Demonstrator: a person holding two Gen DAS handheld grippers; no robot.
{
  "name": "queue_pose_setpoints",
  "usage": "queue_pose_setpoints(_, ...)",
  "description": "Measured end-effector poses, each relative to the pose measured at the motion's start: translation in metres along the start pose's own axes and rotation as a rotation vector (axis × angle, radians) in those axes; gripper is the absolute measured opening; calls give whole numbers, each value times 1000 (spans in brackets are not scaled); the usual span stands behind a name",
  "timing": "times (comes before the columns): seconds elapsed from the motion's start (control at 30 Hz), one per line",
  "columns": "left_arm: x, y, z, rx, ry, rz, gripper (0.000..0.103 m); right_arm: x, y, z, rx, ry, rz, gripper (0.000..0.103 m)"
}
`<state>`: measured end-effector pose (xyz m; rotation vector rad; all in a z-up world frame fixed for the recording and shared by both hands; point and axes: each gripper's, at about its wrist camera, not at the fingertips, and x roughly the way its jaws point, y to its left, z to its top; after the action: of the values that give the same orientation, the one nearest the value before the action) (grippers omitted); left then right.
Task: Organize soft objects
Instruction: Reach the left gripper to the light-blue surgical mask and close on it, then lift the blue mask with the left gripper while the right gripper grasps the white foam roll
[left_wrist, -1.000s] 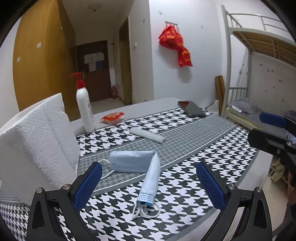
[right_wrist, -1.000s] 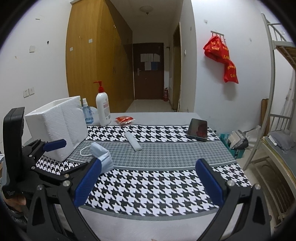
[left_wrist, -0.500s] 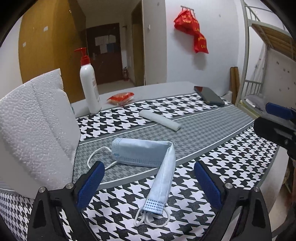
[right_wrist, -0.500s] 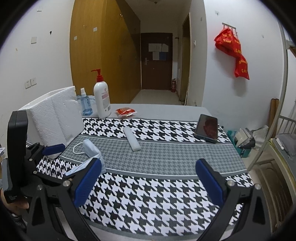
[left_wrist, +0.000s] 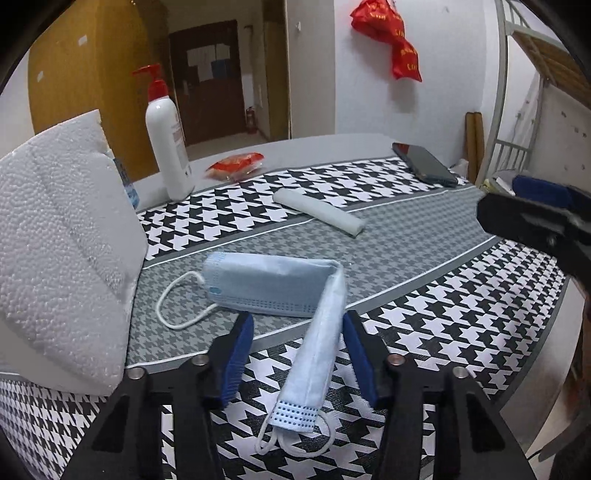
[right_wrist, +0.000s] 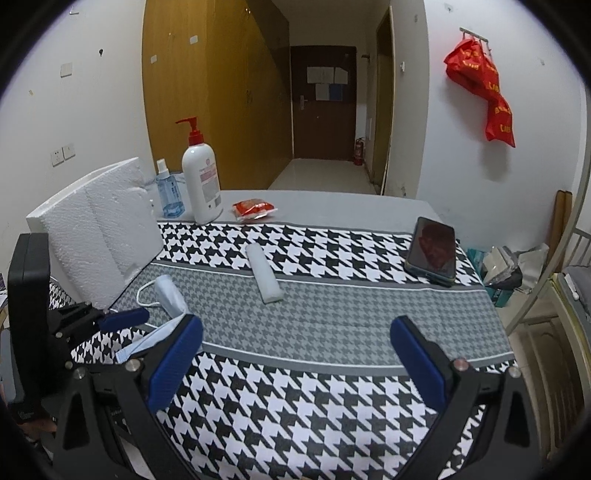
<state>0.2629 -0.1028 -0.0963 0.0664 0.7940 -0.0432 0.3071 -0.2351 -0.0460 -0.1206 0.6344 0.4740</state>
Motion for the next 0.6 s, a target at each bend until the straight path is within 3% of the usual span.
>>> queue_pose_setpoints(0.43,15,0,1,5,68,-11,27,21,2,17,-49,54,61,103)
queue_pose_setpoints(0.6,16,2,2,8,68,-21,12,33,-2,22,-49,75,62,102)
